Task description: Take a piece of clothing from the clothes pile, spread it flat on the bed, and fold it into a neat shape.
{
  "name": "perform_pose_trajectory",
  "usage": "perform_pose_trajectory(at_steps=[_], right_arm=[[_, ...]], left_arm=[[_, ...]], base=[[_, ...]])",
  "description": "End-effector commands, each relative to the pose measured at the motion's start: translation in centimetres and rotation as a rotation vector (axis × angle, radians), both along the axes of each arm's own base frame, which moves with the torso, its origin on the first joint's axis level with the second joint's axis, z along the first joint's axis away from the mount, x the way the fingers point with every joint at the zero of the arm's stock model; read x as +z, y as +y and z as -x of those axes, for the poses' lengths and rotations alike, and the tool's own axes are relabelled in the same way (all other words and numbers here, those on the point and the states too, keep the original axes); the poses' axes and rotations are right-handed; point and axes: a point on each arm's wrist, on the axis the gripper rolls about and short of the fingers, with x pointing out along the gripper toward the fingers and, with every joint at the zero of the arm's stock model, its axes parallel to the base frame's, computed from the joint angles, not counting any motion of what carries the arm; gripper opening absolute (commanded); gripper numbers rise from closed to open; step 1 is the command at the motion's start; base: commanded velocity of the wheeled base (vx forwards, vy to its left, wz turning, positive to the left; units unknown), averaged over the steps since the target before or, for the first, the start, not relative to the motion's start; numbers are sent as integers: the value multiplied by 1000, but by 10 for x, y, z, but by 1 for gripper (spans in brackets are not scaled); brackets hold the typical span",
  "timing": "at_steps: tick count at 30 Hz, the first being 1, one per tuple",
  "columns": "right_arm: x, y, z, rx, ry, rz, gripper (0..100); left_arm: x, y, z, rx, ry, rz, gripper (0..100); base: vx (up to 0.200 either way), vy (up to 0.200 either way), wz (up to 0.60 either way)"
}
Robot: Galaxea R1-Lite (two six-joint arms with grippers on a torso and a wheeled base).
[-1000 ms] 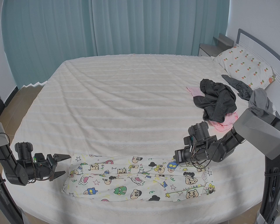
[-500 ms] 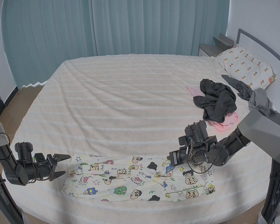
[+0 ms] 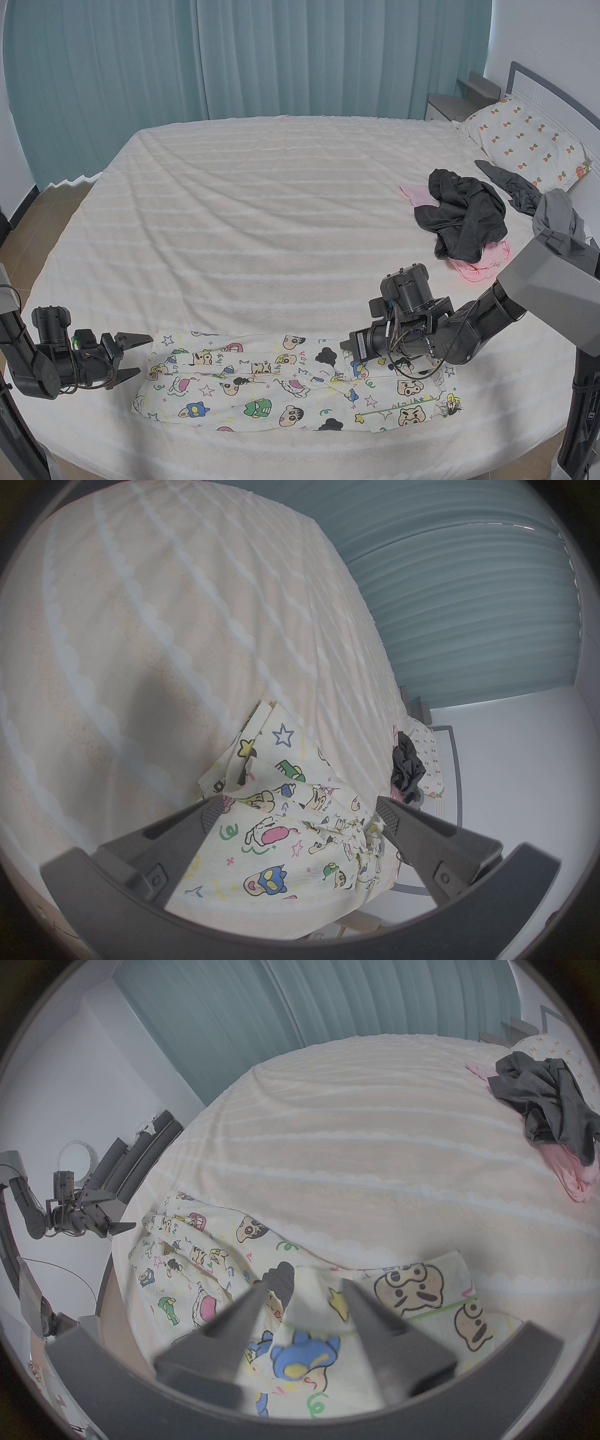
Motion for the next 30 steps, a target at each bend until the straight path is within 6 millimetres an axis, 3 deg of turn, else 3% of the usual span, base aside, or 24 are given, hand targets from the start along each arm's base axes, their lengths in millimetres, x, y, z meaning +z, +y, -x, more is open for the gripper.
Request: perform_pose_trajectory(at_steps=[1,7,9,22,30], right_arm=[[2,-1,0,-4,-3,-5,100],[40,-7,9,-115,6,-180,100],[41,-10,10,-138,22,-201,100],[-21,-63,30,-259,268,-102,100],[-26,-78,40,-296,301,-82,100]], left_arm=[[0,0,0,0,1,0,100],[0,0,0,0,1,0,100],[0,0,0,0,1,0,100],[0,0,0,0,-1,0,100],[2,0,1,12,-5,-14,100]], base=[[0,0,0],[0,0,0],[0,0,0],[0,0,0],[0,0,0]])
